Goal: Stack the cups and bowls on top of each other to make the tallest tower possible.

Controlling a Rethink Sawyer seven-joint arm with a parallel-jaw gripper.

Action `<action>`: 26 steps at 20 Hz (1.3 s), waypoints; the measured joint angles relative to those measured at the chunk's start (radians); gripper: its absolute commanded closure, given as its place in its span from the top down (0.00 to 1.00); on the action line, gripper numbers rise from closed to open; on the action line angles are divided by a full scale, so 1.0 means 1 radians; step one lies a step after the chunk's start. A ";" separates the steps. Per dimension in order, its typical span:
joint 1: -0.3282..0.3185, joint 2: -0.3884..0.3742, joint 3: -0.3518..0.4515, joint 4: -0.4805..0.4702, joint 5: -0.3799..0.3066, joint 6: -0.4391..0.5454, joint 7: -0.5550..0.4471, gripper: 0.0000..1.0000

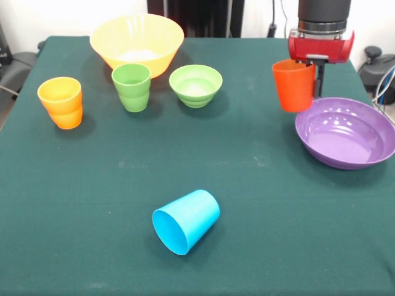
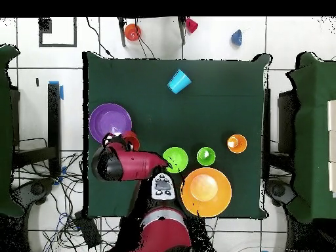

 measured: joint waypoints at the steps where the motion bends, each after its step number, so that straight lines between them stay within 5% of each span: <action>1: 0.013 0.004 -0.012 -0.006 0.000 0.000 0.000 0.00; 13: 0.103 0.050 -0.121 -0.095 0.000 0.059 0.000 0.00; 26: 0.120 0.040 -0.133 -0.131 -0.001 0.078 0.000 0.00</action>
